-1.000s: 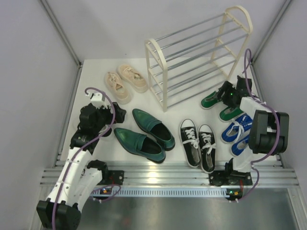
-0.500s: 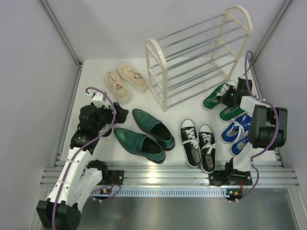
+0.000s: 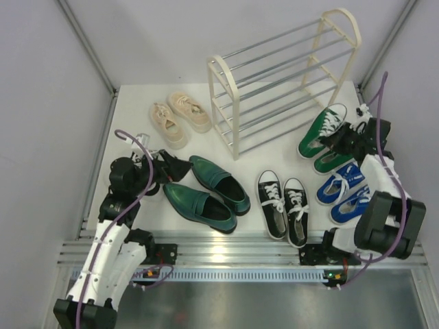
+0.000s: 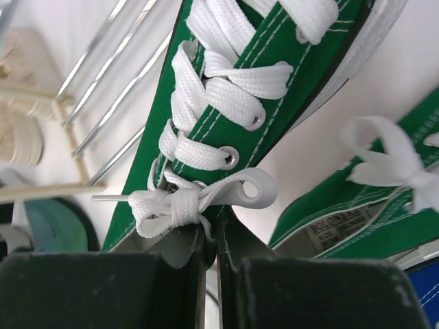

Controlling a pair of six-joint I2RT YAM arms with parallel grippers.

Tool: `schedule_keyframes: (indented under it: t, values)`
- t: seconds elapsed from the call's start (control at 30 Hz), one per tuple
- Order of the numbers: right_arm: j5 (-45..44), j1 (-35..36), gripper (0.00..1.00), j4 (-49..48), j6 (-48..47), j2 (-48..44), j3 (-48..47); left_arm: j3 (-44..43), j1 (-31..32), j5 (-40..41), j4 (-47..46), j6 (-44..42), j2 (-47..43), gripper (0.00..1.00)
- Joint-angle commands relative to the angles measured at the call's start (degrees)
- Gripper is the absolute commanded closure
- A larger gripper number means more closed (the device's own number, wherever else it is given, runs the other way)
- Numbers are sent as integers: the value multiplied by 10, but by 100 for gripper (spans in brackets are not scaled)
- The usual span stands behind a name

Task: Place and organize the shoes onto the shoe shelf
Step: Pick up the shoe at the center of the board.

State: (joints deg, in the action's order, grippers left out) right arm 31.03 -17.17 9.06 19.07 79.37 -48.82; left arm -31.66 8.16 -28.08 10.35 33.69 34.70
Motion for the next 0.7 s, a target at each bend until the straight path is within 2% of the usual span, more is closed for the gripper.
schedule_keyframes:
  t: [0.0,0.13,0.2,0.23,0.27,0.33,0.37,0.43,0.47,0.57,0.67]
  values:
    - [128,-5,100,2,-94,-96,-1,10,-1,-71,-33,86,-9,2]
    - [159,-6,100,99,-184,-170,8,12,28,-68,-34,114,-16,2]
    - [177,-8,100,155,-257,-211,13,10,84,-38,-34,118,-17,2]
    - [187,-8,100,172,-279,-224,18,10,111,10,-39,118,-13,2]
    - [203,-8,100,190,-317,-247,21,9,176,35,-44,119,-8,2]
    - [218,-8,100,235,-348,-266,23,9,243,103,-62,125,14,2]
    - [239,-8,100,256,-385,-280,21,12,303,121,-98,131,23,2]
    - [266,-8,100,322,-434,-289,6,13,358,166,-144,132,47,2]
    - [291,-8,100,340,-472,-295,0,12,413,216,-180,121,68,3]
    - [350,-5,100,442,-578,-295,-35,-6,501,305,-253,86,130,2]
    - [389,7,100,550,-695,-290,-59,-37,546,334,-310,67,210,2]
